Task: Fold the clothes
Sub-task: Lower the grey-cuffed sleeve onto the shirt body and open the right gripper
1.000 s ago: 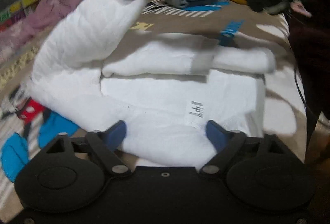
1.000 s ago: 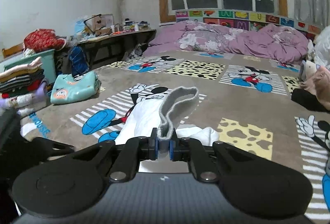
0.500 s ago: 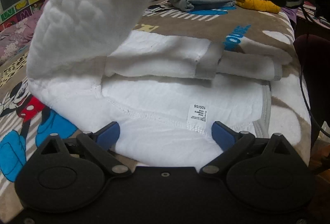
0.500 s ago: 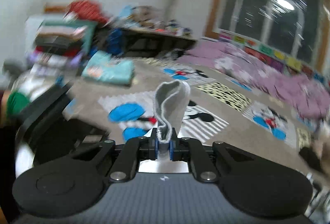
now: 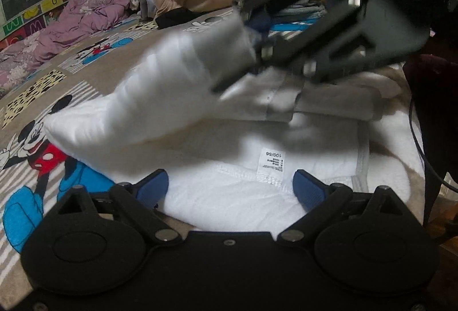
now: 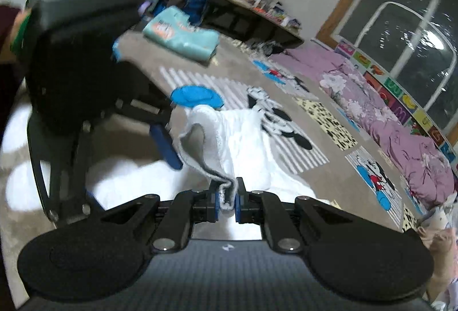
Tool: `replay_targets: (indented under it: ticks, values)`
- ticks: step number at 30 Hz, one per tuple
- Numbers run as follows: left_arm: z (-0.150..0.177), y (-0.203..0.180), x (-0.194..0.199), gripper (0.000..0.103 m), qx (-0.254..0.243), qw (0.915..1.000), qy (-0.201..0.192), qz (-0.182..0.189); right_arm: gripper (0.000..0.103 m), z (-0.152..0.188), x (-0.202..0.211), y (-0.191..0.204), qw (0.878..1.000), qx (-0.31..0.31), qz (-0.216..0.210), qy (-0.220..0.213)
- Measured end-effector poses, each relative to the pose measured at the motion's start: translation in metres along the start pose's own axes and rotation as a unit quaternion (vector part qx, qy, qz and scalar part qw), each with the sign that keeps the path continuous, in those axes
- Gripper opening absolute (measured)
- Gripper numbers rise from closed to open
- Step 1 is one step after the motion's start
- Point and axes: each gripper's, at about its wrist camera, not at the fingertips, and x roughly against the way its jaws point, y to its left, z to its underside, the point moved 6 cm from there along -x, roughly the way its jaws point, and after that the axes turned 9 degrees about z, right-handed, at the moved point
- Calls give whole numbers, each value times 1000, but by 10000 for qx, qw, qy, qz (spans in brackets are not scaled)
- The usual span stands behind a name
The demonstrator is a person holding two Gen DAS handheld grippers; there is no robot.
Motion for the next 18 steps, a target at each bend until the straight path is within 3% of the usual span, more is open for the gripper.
replay_targets:
  ticks: [12, 16, 18]
  values:
    - [4, 3, 21, 97, 75, 9999, -100, 10, 12, 11, -19, 54, 9906, 1279, -229, 426]
    - [3, 10, 33, 97, 167, 9996, -229, -73, 17, 7, -14, 55, 9920, 1160, -287, 399]
    - [3, 12, 38, 97, 185, 9993, -296, -103, 24, 5, -6, 46, 9947, 914, -304, 360]
